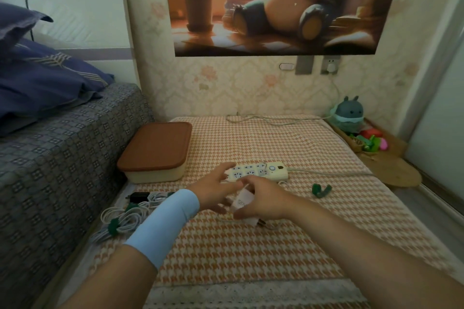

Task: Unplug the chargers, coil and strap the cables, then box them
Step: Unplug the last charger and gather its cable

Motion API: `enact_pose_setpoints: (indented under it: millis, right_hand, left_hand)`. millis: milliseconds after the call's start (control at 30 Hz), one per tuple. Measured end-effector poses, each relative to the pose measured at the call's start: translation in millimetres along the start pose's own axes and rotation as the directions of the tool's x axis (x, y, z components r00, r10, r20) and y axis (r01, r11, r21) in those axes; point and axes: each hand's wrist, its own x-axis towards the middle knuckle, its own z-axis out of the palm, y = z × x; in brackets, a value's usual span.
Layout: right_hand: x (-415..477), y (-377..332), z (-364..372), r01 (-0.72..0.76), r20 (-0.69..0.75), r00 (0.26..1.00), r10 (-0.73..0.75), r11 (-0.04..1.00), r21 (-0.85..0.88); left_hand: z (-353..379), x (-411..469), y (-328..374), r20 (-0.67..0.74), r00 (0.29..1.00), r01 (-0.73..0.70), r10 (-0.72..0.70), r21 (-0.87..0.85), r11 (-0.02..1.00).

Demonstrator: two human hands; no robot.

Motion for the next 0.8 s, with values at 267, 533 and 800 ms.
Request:
enact_pose_setpoints:
  millis: [267,533,800]
  right_hand:
    - [30.6,1.8,-3.9,0.025,-0.197,0.98,0.02,0.975,0.222]
    - [58.6,-9.3,-28.6,-0.067,-0.142,0.96,0.24,0.692,0.719]
    - [53.5,8.5,-74.6,0.068,-0.484,0.875,0.007,0.988,0.138]
  left_hand:
    - [-20.0,13.4,-15.8,-0.38,0.784,-0.254,0.491,0.525,0.812]
    - [3.7,39.8,-28.5,-0.152,0.964,-0.134,0.218,0.429,0.893]
    - [52.8,93.1,-20.8,0.112,0.993,-0.085,0.032,0.505,0.859]
